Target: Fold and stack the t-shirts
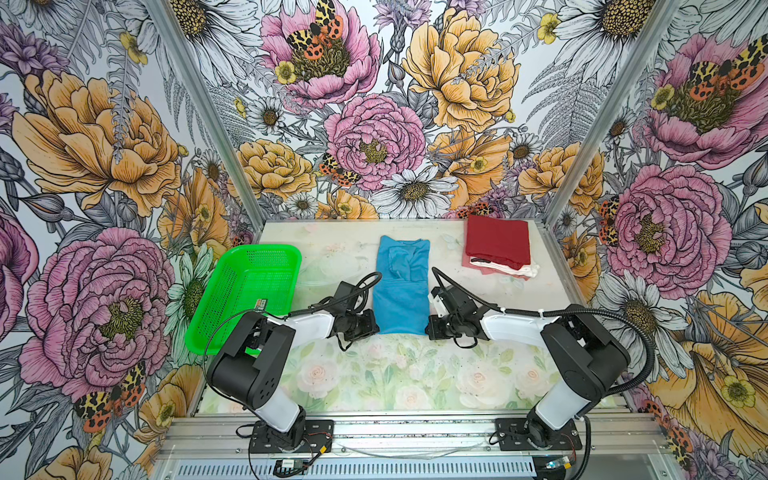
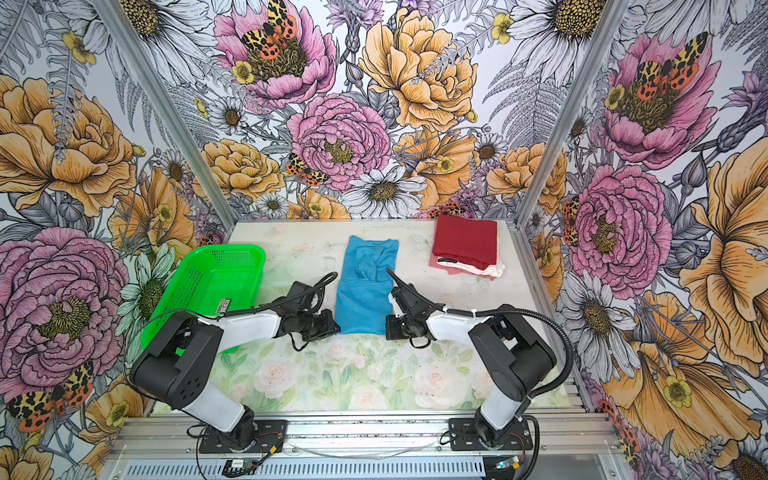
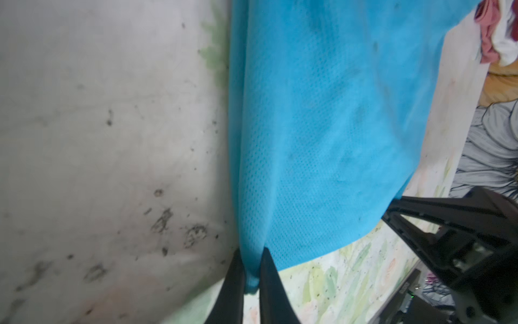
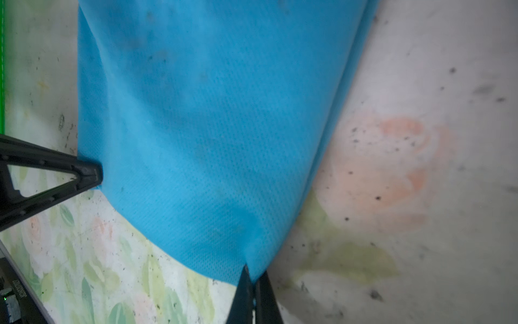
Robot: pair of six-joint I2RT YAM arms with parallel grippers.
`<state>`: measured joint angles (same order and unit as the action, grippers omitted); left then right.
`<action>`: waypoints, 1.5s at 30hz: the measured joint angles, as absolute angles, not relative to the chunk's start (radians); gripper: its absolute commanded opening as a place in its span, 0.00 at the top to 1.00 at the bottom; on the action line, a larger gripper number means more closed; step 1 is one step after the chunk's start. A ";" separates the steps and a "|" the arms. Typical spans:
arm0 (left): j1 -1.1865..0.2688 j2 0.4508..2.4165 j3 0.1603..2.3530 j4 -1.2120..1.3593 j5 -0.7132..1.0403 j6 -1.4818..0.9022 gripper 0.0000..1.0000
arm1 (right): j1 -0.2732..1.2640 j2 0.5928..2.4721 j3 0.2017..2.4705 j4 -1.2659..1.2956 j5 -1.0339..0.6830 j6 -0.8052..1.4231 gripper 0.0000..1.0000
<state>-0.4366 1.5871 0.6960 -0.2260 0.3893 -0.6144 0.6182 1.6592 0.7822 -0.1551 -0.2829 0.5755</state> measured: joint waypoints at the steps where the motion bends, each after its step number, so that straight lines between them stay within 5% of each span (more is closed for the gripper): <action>1: -0.437 1.578 0.691 -0.231 0.386 -0.611 1.00 | 0.623 1.649 0.770 -0.152 -0.283 0.576 0.97; 10: -0.508 1.357 0.556 -0.326 0.356 -0.642 1.00 | 0.718 1.402 0.568 -0.173 -0.292 0.638 0.97; 22: -0.782 0.796 0.473 -0.572 0.223 -0.878 1.00 | 0.990 0.785 0.419 -0.389 -0.248 0.846 0.98; 31: -0.752 1.076 0.803 -0.617 0.210 -0.793 1.00 | 0.837 0.786 0.582 -0.441 -0.259 0.844 0.98; 45: -0.556 1.528 1.173 -0.583 0.313 -0.577 1.00 | 0.344 1.233 0.760 -0.386 -0.451 0.704 0.99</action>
